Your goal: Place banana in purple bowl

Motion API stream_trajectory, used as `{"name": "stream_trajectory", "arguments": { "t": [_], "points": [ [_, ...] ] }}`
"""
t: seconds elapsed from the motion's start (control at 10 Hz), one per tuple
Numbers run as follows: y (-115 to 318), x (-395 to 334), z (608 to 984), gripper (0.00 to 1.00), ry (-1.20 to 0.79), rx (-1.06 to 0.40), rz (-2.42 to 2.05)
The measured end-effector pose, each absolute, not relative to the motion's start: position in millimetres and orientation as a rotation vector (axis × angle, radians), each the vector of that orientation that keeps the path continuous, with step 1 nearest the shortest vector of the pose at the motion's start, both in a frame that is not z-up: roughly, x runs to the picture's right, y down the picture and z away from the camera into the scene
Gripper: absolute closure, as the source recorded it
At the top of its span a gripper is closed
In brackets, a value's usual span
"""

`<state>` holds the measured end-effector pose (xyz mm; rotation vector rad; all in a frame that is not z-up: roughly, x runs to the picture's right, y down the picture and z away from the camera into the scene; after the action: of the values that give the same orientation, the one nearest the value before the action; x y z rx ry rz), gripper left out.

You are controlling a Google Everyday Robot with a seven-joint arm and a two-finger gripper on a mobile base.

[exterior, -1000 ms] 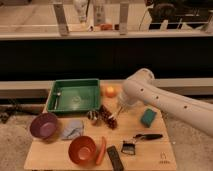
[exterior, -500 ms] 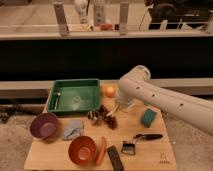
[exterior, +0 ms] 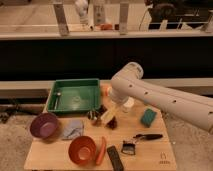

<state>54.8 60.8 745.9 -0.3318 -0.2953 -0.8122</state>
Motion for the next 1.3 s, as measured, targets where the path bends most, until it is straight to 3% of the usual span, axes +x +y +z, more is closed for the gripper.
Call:
{"name": "stream_trajectory", "arguments": {
  "t": [0.1, 0.3, 0.8, 0.9, 1.3],
  "points": [
    [62, 47, 747, 0.78, -0.299, -0.327, -0.816],
    [63, 44, 746, 0.75, -0.293, -0.336, -0.872],
    [68, 59, 750, 0.26, -0.203, -0.376, -0.92],
    [70, 67, 754, 0.2, -0.226, -0.398, -0.965],
    [80, 80, 762, 0.2, -0.374, -0.439, -1.232]
  ]
}}
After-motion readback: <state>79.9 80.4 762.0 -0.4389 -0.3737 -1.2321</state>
